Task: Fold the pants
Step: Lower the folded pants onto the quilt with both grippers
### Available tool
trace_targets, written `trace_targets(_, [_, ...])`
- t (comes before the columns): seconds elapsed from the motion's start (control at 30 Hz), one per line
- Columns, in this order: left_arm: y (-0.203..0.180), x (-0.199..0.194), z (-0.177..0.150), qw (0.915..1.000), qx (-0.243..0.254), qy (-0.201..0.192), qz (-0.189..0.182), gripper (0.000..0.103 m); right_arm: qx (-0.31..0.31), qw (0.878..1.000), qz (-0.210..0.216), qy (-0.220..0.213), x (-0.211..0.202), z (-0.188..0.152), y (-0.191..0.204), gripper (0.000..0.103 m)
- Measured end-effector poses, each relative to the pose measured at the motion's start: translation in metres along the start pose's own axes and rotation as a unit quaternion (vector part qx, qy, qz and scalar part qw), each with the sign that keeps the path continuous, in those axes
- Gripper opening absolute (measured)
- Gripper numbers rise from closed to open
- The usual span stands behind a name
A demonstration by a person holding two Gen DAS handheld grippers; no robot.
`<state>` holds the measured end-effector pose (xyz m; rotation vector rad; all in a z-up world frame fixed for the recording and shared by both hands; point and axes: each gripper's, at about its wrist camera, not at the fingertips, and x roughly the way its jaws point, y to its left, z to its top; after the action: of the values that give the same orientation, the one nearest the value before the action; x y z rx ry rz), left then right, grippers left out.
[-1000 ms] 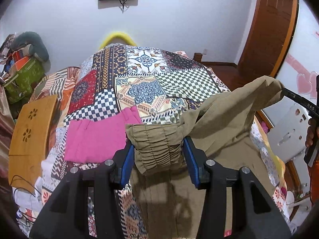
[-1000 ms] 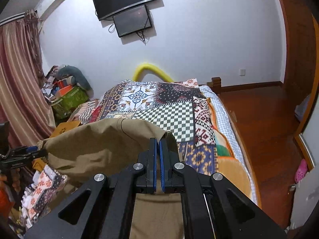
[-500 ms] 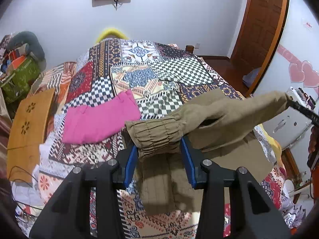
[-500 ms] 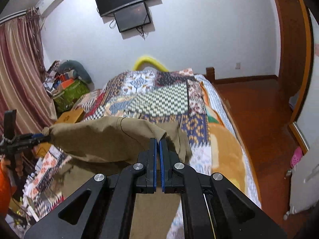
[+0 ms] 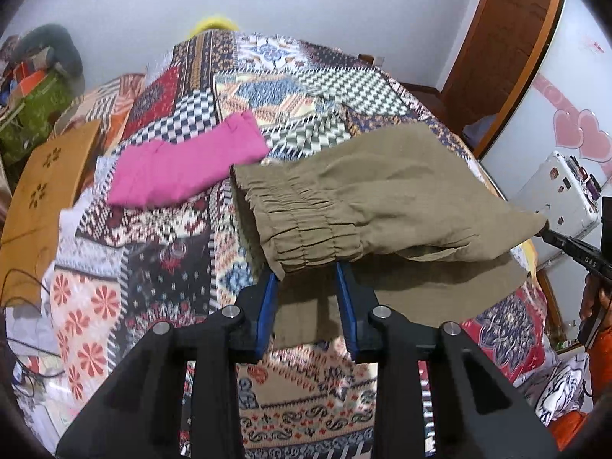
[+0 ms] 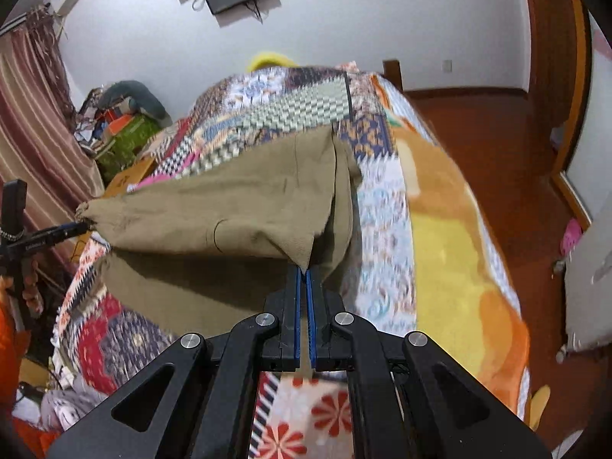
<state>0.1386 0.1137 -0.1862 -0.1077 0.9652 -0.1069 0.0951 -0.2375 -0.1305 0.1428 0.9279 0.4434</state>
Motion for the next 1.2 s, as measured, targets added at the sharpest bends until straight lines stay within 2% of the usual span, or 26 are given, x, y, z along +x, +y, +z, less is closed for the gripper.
trace_targets(0.23, [0.011,-0.008,-0.014,0.9997,-0.016,-0.002,0.02,0.03,-0.001,0.999,-0.018,0.03,0.003,-0.023,-0.003,0.003])
trace_targets(0.37, [0.019,-0.013,-0.01,0.9989,-0.029,-0.003,0.035,0.031,-0.002,0.999,-0.025,0.025,-0.006,-0.022,-0.003,0.003])
trace_targets(0.5, [0.023,-0.021,0.0,0.998,-0.045,-0.023,0.039,0.054,-0.005,0.999,-0.033,0.009,-0.012,-0.013,0.001,0.003])
trace_targets(0.57, [0.02,-0.022,0.006,0.9978,-0.046,-0.03,0.038,0.056,-0.009,0.999,-0.037,0.006,-0.01,-0.008,0.002,0.004])
trace_targets(0.67, [0.013,-0.016,0.012,0.9986,-0.042,-0.023,0.024,0.063,-0.011,0.999,-0.046,0.007,-0.003,-0.004,0.005,0.02])
trace_targets(0.7, [0.01,-0.012,0.014,0.9987,-0.042,-0.018,0.023,0.068,-0.009,0.999,-0.046,0.008,-0.001,-0.003,0.005,0.03])
trace_targets(0.73, [0.008,-0.008,0.014,0.9987,-0.044,-0.015,0.021,0.069,-0.007,0.999,-0.044,0.008,0.002,-0.003,0.005,0.036])
trace_targets(0.87, [0.006,0.01,0.013,0.9978,-0.066,0.004,0.005,0.069,0.002,0.999,-0.042,0.03,0.018,-0.007,0.003,0.037])
trace_targets(1.07, [-0.003,0.027,0.007,0.9964,-0.077,0.026,-0.024,0.069,0.052,0.996,-0.016,0.072,0.04,-0.02,-0.009,0.037])
trace_targets(1.2, [-0.013,0.035,0.004,0.9984,-0.049,0.027,-0.001,0.072,0.057,0.995,-0.012,0.077,0.045,-0.021,-0.01,0.037])
